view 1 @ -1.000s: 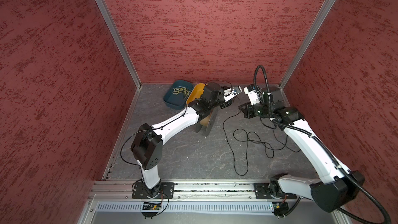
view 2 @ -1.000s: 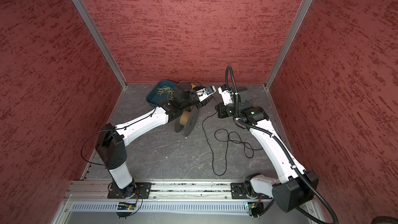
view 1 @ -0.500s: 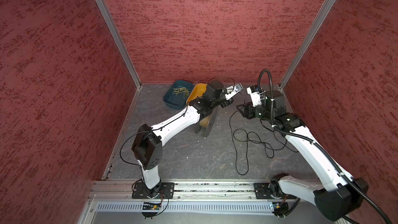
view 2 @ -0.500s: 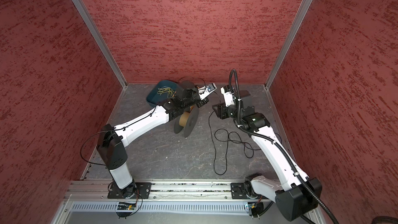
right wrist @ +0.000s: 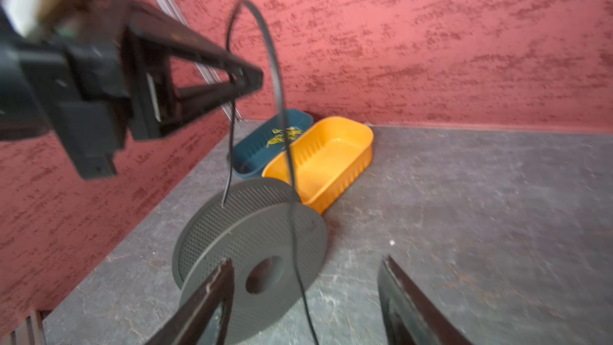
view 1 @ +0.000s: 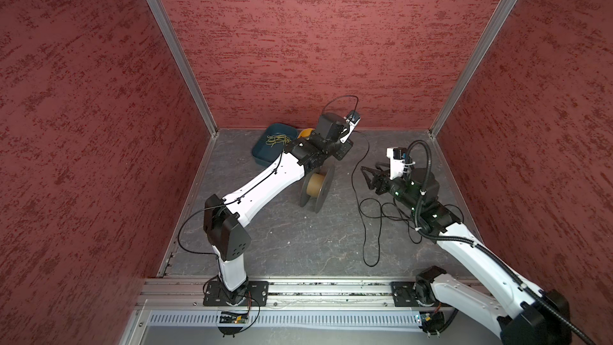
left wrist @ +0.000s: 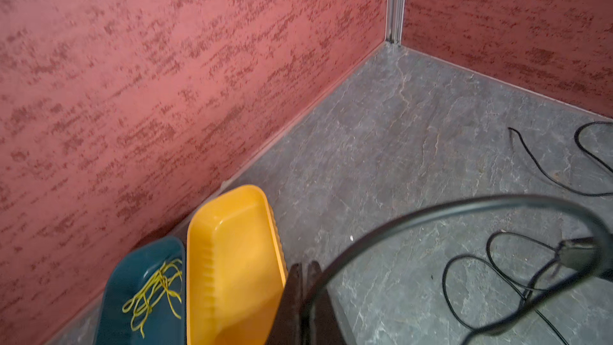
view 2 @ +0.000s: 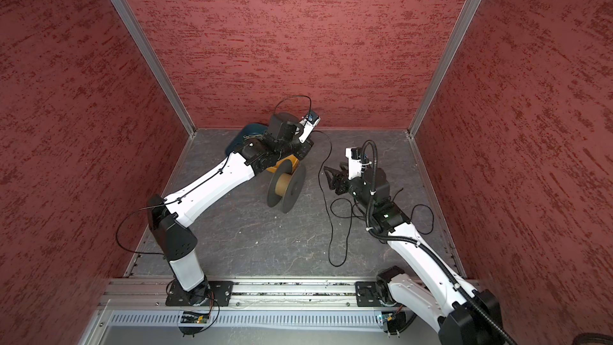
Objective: Wrap the cables
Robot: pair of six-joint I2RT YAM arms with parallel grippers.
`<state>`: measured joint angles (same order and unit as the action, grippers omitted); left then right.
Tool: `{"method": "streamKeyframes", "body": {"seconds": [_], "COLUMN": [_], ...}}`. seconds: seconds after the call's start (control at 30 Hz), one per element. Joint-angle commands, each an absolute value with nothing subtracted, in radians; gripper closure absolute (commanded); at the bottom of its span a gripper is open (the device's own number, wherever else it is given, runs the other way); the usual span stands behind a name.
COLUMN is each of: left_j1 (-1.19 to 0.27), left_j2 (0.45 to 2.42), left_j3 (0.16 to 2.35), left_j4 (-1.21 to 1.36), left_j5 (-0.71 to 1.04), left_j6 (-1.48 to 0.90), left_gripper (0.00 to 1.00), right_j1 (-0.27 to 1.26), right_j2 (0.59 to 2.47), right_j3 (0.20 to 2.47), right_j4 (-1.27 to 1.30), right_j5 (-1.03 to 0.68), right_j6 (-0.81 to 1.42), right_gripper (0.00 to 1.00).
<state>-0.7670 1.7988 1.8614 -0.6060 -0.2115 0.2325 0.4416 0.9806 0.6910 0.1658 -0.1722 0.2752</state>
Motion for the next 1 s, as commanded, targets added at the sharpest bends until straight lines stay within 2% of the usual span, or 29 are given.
{"method": "streamKeyframes", "body": {"seconds": [0.0,0.07,0.27,0.73,0.83,0.97], "left_j1": [-0.777,-0.778,-0.778,-0.763,-0.752,-0.736], "left_j2": [1.812,1.806,1.774,1.715,1.701,1.674], "left_j3": [1.896,1.899,1.876,1.842,1.831,1.800], "left_j4": [-0.728,-0.755,-0.778,-0.823,-0.828,-0.827], "left_j5": [-0.250,-0.255,-0.248,-0.214,-0.209,-0.195], "left_j6": [0.132,0.108,0.060,0.001,-0.016,-0.033], "left_gripper": [1.00,1.00,1.00,1.00,1.00,1.00], "right_j1": [0.478,0.492,0.499,0.501,0.501,0.500], "right_j2": [1.007,1.043,1.147,1.264,1.271,1.246], "right_j3": [0.686,0.697,0.721,0.721,0.710,0.681], "right_j4": [0.399,0.430,0.481,0.541,0.560,0.583], "right_j5": [-0.142,-0.117,-0.013,-0.026,-0.033,-0.038], "right_j6": [0.288,0.299,0.354,0.339,0.352,0.356], "right_gripper": [0.32,0.34,0.47,0.47,0.58,0.81]}}
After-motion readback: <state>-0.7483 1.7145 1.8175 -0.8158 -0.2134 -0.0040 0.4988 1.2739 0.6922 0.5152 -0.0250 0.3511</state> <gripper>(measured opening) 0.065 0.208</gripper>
